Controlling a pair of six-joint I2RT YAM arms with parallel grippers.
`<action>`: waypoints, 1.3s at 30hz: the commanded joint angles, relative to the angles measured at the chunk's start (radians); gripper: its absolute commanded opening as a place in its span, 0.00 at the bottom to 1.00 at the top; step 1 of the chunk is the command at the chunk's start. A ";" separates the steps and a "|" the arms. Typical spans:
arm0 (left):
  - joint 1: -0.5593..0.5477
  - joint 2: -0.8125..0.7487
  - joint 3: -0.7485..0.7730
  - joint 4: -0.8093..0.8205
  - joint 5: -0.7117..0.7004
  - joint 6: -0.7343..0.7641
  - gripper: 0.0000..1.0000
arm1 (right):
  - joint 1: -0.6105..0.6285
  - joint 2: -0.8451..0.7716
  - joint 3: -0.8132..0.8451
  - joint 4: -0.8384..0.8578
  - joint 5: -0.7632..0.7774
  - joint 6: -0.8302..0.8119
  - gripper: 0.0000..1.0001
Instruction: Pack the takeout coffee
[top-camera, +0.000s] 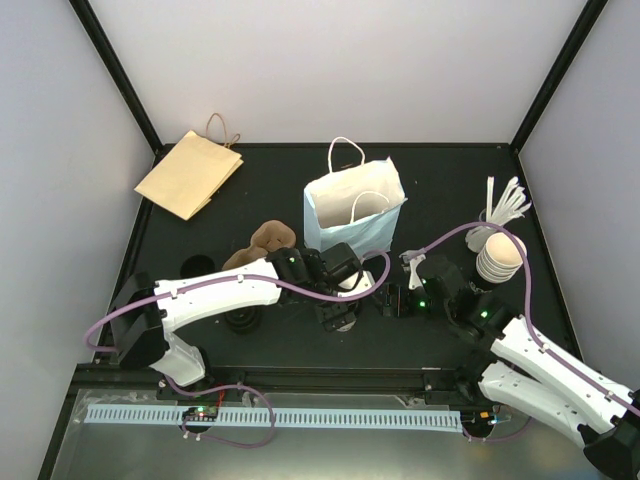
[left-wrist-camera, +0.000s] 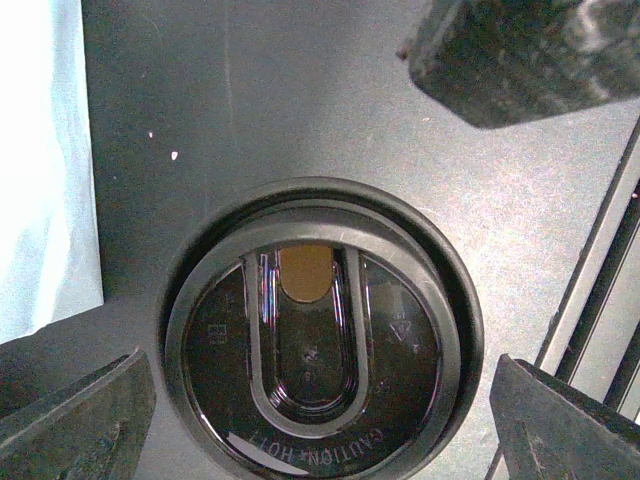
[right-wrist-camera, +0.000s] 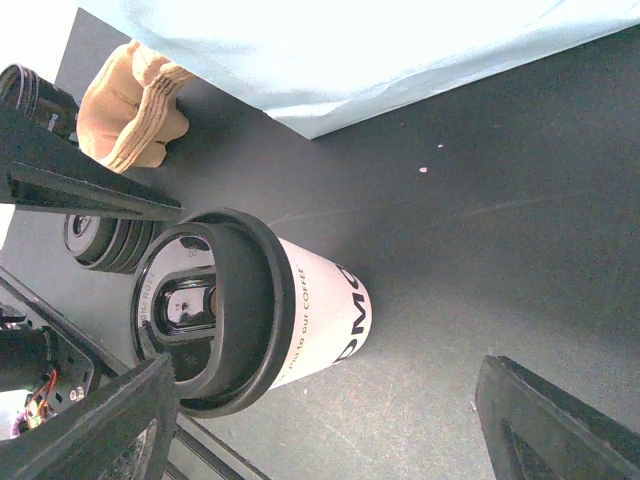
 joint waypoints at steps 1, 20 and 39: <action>-0.006 0.001 0.048 -0.035 0.016 0.015 0.93 | -0.007 -0.009 -0.007 -0.002 0.020 0.002 0.84; -0.006 0.091 0.147 -0.135 0.007 0.015 0.86 | -0.007 -0.013 -0.009 -0.005 0.015 0.001 0.84; -0.001 0.136 0.155 -0.159 0.039 0.011 0.80 | -0.009 -0.020 -0.010 -0.008 0.011 -0.001 0.84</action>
